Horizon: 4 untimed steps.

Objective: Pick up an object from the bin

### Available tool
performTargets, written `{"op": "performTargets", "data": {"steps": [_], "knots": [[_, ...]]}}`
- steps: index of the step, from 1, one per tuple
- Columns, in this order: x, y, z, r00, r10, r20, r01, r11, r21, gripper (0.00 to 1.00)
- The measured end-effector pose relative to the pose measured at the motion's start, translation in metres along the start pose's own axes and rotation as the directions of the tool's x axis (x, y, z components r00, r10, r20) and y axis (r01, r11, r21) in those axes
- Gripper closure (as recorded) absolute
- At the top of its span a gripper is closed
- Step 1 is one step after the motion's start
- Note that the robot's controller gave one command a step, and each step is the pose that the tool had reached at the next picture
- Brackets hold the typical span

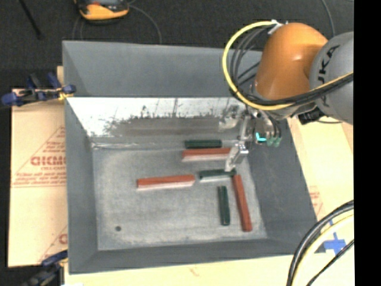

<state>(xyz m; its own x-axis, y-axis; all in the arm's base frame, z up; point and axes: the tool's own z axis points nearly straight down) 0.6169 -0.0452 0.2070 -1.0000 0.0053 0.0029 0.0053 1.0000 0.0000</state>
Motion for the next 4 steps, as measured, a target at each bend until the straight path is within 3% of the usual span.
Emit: {"op": "performTargets", "data": {"steps": [1, 2, 3, 4], "knots": [[-0.001, 0.0, -0.005, 1.0, -0.001, 0.008, 0.001, 1.0, 0.001, 0.0], [-0.007, -0.006, 0.06, 0.999, 0.04, 0.013, -0.04, 0.999, -0.002, 0.0], [-0.003, 0.057, 0.067, 0.995, 0.097, 0.007, -0.097, 0.995, -0.001, 0.0], [-0.002, 0.031, 0.059, 0.994, 0.109, 0.01, -0.109, 0.994, -0.003, 0.0]]}}
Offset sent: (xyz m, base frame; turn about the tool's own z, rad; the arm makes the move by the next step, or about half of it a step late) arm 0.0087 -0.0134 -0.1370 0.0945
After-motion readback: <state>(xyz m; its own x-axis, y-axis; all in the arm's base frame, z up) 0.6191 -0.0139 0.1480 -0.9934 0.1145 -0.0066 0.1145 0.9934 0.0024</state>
